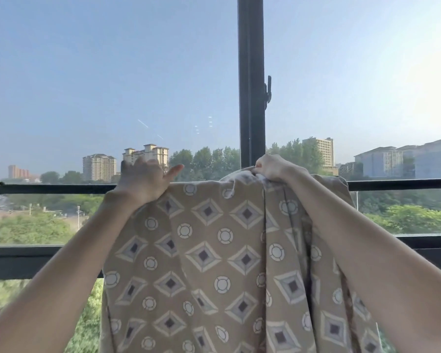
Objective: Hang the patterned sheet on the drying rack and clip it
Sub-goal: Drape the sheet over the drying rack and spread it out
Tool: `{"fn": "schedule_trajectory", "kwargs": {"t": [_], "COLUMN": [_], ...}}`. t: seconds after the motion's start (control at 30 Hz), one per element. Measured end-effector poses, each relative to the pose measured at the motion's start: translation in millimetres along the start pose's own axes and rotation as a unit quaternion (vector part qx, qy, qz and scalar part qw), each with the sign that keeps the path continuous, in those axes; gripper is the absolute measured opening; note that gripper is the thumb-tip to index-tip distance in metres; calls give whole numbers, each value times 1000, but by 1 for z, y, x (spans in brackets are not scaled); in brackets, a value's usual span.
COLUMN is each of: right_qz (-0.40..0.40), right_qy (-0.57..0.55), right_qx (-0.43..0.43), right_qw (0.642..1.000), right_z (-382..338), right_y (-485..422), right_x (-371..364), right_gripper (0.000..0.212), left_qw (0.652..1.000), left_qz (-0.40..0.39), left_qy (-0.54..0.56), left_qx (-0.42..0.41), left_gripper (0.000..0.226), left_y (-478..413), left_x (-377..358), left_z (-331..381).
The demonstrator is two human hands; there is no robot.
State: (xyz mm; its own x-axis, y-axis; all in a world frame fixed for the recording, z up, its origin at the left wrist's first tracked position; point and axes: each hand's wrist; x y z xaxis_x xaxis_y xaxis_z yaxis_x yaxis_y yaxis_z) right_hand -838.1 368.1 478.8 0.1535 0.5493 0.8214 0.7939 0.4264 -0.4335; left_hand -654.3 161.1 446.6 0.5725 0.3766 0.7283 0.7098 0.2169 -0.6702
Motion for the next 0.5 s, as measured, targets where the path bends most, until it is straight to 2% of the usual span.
{"fn": "schedule_trajectory", "kwargs": {"t": [0.1, 0.17, 0.23, 0.3, 0.4, 0.5], "right_qz": [-16, -11, 10, 44, 157, 313], "right_qy": [2, -4, -21, -47, -87, -117], "right_qx": [-7, -4, 11, 24, 28, 77], "right_qw": [1000, 1000, 1000, 998, 983, 939], "right_z": [-2, 0, 5, 12, 22, 35], "right_y": [3, 4, 6, 9, 15, 29], "right_x": [1, 2, 4, 7, 10, 4], "right_gripper": [37, 34, 23, 20, 19, 15], "left_qw": [988, 980, 972, 970, 971, 973], "left_qz": [-6, 64, 122, 110, 63, 59], "left_qy": [124, 113, 77, 69, 96, 112], "left_qx": [-90, -150, -185, -204, -208, -194], "left_gripper": [66, 64, 51, 53, 52, 38], "left_y": [13, 13, 10, 2, -9, -9], "left_x": [0, -6, -9, -8, -8, -11], "left_z": [48, 78, 96, 101, 102, 101]}}
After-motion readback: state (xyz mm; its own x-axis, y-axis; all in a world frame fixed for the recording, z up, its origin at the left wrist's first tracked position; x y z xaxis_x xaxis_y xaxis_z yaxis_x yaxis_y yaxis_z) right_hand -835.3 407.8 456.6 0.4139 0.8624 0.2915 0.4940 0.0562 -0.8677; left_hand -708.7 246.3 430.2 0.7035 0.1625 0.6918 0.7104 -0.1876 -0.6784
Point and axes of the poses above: each hand's wrist, its own y-axis away from the middle knuckle, its own x-axis out of the back of the hand, z = x × y, and after that the axes turned 8 degrees about -x, right-handed
